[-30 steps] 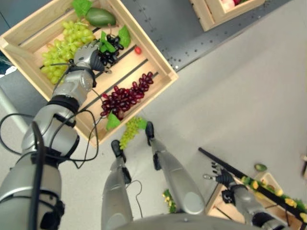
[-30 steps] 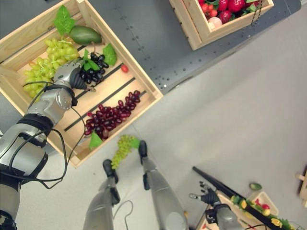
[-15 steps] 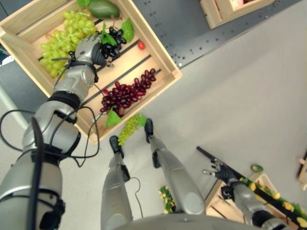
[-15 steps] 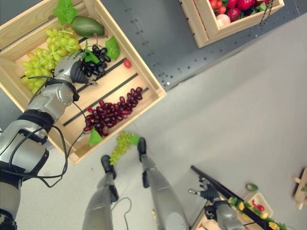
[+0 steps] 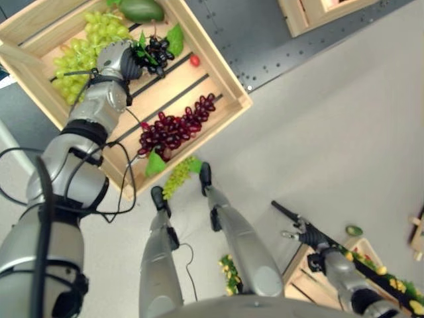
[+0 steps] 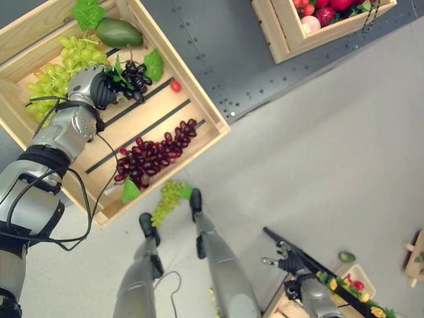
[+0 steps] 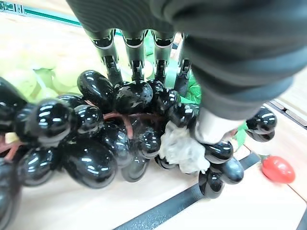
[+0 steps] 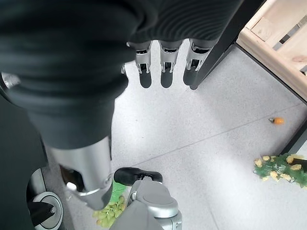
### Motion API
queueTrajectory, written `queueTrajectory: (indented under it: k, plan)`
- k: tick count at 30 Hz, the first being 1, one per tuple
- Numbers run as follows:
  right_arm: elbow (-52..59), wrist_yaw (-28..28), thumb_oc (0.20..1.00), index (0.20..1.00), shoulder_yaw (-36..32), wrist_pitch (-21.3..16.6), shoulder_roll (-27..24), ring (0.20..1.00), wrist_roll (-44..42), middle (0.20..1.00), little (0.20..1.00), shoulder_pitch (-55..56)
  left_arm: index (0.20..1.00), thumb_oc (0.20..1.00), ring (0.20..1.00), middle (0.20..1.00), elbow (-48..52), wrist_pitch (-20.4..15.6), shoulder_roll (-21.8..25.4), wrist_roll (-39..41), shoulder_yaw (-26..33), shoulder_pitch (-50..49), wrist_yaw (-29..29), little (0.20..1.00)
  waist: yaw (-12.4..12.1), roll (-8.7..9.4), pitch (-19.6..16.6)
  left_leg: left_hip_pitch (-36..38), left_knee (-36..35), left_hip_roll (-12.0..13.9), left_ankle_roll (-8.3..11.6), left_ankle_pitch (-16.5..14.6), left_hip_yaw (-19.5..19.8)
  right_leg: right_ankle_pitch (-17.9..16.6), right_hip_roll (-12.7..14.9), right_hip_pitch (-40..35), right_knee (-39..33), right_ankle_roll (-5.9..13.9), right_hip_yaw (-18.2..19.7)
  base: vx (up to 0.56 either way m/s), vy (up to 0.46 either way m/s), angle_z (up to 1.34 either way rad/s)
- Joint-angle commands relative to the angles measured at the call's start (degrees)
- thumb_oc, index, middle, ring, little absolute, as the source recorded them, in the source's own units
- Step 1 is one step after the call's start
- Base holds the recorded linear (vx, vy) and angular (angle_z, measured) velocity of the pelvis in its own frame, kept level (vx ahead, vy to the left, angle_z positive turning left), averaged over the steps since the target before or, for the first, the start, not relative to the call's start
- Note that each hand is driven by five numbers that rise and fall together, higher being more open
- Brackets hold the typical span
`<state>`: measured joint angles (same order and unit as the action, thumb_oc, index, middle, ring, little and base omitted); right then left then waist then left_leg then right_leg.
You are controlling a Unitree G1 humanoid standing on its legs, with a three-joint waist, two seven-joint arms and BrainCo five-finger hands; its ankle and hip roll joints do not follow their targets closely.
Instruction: Pick up the fruits from the basket on one side to the basket on the other side
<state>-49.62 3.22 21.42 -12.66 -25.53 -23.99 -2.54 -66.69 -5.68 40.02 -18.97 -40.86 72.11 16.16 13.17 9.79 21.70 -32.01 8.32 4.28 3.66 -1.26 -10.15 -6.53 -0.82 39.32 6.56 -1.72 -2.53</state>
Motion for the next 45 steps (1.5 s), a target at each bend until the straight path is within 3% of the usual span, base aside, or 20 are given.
queueTrajectory:
  k: [1, 18, 22, 23, 26, 27, 33, 45]
  plan:
    - [1.3, -0.18, 1.0, 1.0, 0.02, -1.14, -3.25, 1.0, -1.36, 1.0, 1.0, 1.05, 0.2, 0.2, 0.2, 0.2, -5.66, 1.71, -2.01, -0.26, 0.8, -8.05, -4.77, 0.2, 0.55, 0.61, 0.84, 2.43, 0.74, 0.91, -0.99, -0.03, 2.72, 1.48, -0.1, -0.09, 5.79, 6.19, -2.79, 0.0, 0.0, 0.0]
    - [1.34, -0.11, 1.0, 1.0, -0.56, -0.99, -4.08, 1.0, -0.86, 1.0, 1.0, 1.12, 0.2, 0.2, 0.2, 0.2, -4.06, 0.99, -2.88, 1.2, 1.98, -10.13, -4.97, 0.2, 0.06, 0.16, 0.18, 2.53, 0.9, 0.46, -0.82, 0.11, 3.26, 1.49, 0.62, -0.78, 5.52, 6.06, -3.3, 0.0, 0.0, 0.0]
    - [1.51, -0.26, 1.0, 1.0, -1.4, -1.45, -3.85, 1.0, -1.03, 1.0, 1.0, 1.98, 0.2, 0.2, 0.2, 0.2, 2.91, -1.22, -3.5, 6.91, 5.22, -12.74, -3.82, 0.2, -0.86, -0.73, 0.27, 3.45, 0.54, -0.03, -0.84, 0.21, 3.78, 1.83, 0.98, -1.8, 5.49, 5.94, -3.52, 0.0, 0.0, 0.0]
    - [1.58, -0.39, 1.0, 1.0, -2.29, -1.81, -3.41, 1.0, -1.09, 1.0, 1.0, 2.56, 0.2, 0.2, 0.2, 0.2, 9.87, -2.71, -2.68, 9.46, 7.13, -15.67, -3.05, 0.2, -1.71, -1.35, 0.41, 3.87, 0.55, -0.32, -0.88, 0.19, 3.98, 1.97, 1.33, -2.47, 5.41, 5.88, -3.78, 0.0, 0.0, 0.0]
    - [1.71, -0.46, 1.0, 1.0, -3.12, -2.14, -2.9, 1.0, -1.03, 1.0, 1.0, 3.21, 0.2, 0.2, 0.2, 0.2, 17.41, -4.16, -2.26, 12.09, 9.63, -19.71, -2.75, 0.2, -2.47, -1.9, 0.65, 4.2, 0.53, -0.64, -0.91, 0.19, 4.14, 2.06, 1.64, -3.23, 5.15, 5.84, -4.02, -0.01, -0.007, 0.07]
    - [1.46, -0.48, 1.0, 1.0, -4.2, -2.52, -2.46, 1.0, -0.78, 1.0, 1.0, 4.07, 0.2, 0.2, 0.2, 0.2, 25.09, -5.24, -1.23, 13.27, 12.18, -24.49, -2.58, 0.2, -3.31, -2.38, 0.88, 4.71, 0.45, -0.99, -0.95, 0.16, 4.44, 2.09, 1.94, -4.26, 4.56, 5.79, -4.22, -0.01, -0.015, 0.19]
    - [-0.71, -0.71, 1.0, 1.0, -6.0, -2.53, -1.47, 1.0, 0.29, 1.0, 1.0, 4.71, 0.2, 0.2, 0.2, 0.2, 38.38, -7.73, 0.15, 15.5, 17.93, -33.51, -1.53, 0.2, -4.91, -3.42, 0.89, 6.23, 0.32, -1.74, -1.14, -0.13, 4.82, 2.23, 2.56, -6.55, 3.94, 5.69, -4.63, -0.01, 0.009, 0.16]
    - [-2.81, -0.49, 1.0, 1.0, -6.34, -2.04, -1.42, 1.0, 1.29, 1.0, 1.0, 4.39, 0.2, 0.2, 0.2, 0.2, 46.89, -10.38, -0.18, 19.78, 21.7, -37.66, -1.75, 0.2, -6.15, -3.87, 0.43, 7.79, 0.51, -2.32, -1.22, -0.06, 5.16, 2.11, 2.82, -9.55, 2.93, 5.51, -4.82, 0.0, 0.003, 0.03]
